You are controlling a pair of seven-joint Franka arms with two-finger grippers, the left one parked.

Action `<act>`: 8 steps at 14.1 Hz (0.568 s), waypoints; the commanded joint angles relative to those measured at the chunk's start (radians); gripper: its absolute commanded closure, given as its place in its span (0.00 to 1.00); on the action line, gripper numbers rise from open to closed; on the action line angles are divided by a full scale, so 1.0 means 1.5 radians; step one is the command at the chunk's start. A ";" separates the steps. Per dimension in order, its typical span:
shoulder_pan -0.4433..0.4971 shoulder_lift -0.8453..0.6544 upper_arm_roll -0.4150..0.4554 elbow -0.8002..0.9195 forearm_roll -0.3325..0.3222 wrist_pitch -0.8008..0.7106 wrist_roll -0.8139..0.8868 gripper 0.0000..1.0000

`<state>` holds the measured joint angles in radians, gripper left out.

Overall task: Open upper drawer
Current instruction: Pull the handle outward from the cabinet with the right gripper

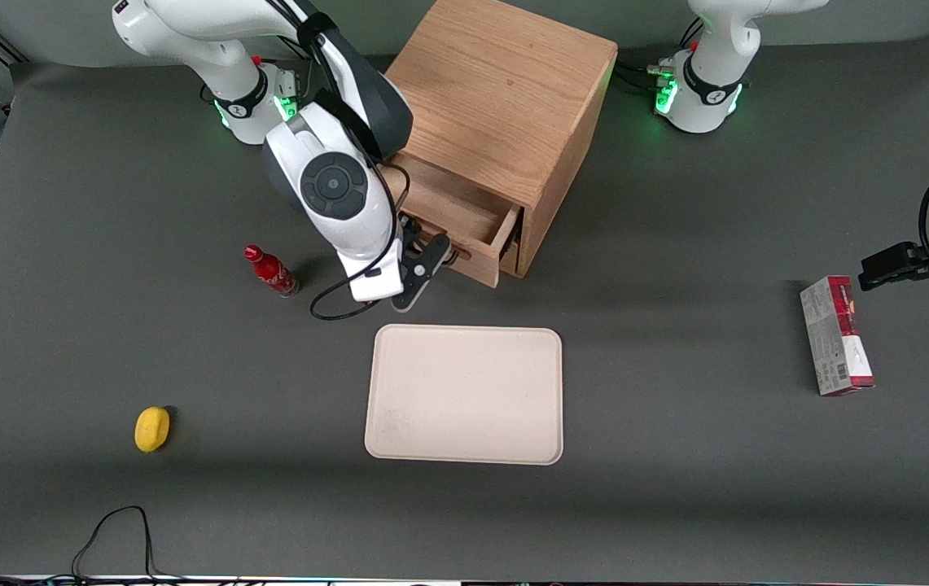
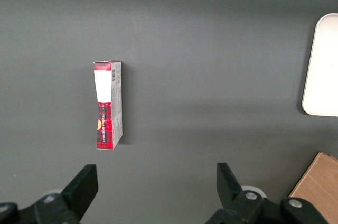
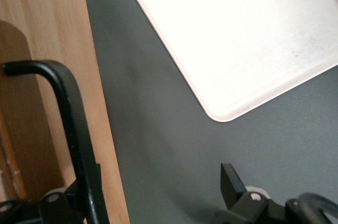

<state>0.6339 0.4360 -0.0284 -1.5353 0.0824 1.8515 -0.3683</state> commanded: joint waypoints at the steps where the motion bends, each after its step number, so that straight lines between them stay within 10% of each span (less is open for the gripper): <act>1: -0.018 0.030 0.003 0.050 0.002 0.002 -0.030 0.00; 8: -0.047 0.048 0.002 0.072 0.012 0.004 -0.037 0.00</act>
<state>0.5728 0.4794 -0.0287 -1.4694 0.0850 1.8609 -0.3944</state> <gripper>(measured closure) 0.000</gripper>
